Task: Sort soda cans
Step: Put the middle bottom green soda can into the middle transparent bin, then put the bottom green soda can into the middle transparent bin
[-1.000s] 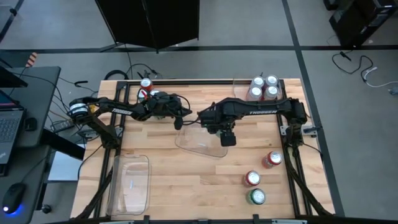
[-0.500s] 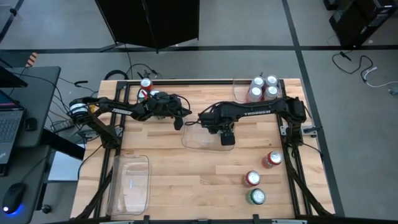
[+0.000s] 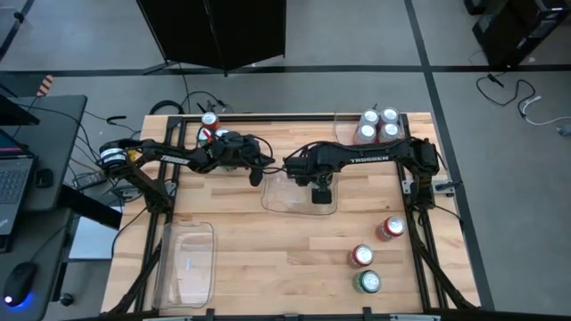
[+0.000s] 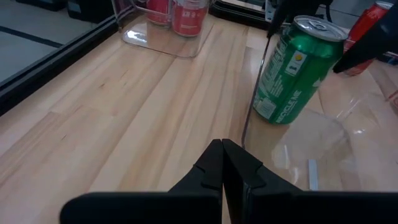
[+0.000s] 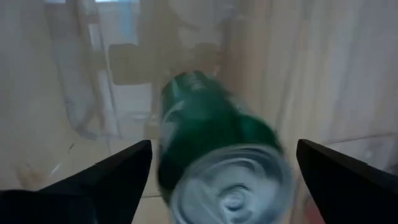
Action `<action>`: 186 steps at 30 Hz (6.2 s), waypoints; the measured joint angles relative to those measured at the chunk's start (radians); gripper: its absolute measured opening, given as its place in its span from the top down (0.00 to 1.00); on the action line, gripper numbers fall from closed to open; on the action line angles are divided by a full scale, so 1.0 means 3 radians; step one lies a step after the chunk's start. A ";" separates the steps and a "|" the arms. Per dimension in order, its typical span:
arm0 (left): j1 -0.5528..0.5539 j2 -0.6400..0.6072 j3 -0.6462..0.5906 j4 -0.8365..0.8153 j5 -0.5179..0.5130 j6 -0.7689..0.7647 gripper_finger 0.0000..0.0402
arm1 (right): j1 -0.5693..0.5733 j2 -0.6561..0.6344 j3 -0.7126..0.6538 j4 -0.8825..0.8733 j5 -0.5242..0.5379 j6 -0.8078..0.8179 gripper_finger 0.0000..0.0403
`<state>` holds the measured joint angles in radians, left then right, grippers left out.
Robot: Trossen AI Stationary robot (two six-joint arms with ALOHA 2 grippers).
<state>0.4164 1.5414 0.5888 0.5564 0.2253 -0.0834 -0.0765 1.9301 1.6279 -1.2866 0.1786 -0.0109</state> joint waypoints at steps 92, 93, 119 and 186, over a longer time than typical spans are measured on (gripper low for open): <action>-0.0001 0.0000 0.0000 -0.0181 -0.0011 -0.0088 0.99 | 0.2903 -0.0553 -0.0873 0.0803 -0.1478 0.4220 0.31; -0.0001 0.0000 0.0000 -0.0181 -0.0011 -0.0088 0.99 | 0.2896 -0.0561 -0.0870 0.0809 -0.1511 0.4197 0.31; 0.0006 -0.0101 0.0003 -0.0154 0.0017 0.0000 0.99 | 0.1135 -0.0664 0.0725 -0.0842 -0.0893 0.1851 0.31; 0.0003 -0.0226 0.0000 -0.0519 0.0148 0.0078 0.99 | 0.0284 -0.0147 0.0741 -0.0951 -0.0635 0.1017 0.30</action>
<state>0.4171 1.4734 0.5888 0.4008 0.2696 -0.0599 0.0086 1.8861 1.8500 -1.5718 -0.0119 0.2942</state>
